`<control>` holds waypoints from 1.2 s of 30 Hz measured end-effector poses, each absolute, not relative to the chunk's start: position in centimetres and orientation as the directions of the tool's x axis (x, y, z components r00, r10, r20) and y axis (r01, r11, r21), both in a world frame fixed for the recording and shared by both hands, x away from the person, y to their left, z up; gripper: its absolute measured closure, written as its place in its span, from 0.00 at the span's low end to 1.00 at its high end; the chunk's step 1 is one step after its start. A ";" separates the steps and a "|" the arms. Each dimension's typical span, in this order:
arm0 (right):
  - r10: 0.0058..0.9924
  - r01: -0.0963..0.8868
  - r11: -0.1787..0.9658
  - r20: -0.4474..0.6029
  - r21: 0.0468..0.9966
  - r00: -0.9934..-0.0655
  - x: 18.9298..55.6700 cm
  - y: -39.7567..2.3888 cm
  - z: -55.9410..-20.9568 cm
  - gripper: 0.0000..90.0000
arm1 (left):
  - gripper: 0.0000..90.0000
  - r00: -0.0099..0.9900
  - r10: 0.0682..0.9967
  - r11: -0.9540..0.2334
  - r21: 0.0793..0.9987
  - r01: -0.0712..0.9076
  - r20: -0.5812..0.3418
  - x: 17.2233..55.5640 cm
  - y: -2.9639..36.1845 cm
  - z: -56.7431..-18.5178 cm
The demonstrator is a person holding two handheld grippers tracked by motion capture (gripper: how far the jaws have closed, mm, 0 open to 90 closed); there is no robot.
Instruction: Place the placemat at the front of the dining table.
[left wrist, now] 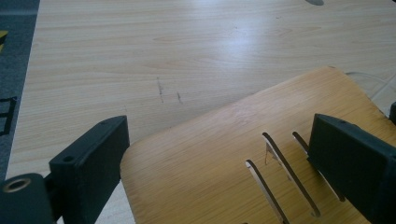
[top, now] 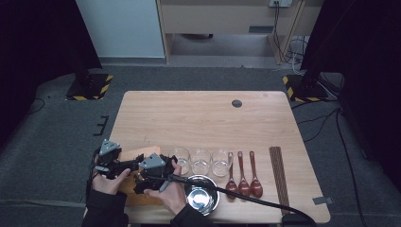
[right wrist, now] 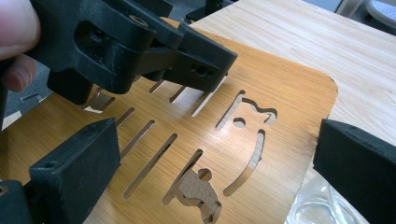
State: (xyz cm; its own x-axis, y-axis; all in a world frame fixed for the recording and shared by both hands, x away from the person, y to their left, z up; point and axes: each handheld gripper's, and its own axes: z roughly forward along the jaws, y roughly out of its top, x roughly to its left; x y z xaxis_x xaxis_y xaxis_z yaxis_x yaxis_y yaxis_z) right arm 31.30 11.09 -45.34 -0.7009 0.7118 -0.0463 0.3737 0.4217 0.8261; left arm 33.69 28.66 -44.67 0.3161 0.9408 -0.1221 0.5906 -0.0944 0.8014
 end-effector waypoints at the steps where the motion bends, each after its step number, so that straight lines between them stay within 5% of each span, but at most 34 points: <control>1: 0.711 0.370 0.422 -0.049 0.828 -0.701 31.3 11.1 -45.3 0.01 | 0.06 0.316 0.941 -0.094 0.802 0.590 -0.121 33.7 28.6 -44.6; 36: 0.720 0.311 0.387 -0.073 0.868 -0.690 32.7 9.5 -41.7 0.01 | 0.06 0.327 0.943 -0.137 0.836 0.531 -0.053 35.2 26.9 -40.1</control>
State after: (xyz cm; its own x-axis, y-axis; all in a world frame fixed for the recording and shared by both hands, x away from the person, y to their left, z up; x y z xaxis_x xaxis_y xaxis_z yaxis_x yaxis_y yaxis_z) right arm 32.72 9.51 -41.73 -0.6899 0.7201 -0.0735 0.3112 0.3868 0.8681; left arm 35.16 26.90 -40.11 0.3274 0.9434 -0.0532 0.5313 -0.1373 0.8360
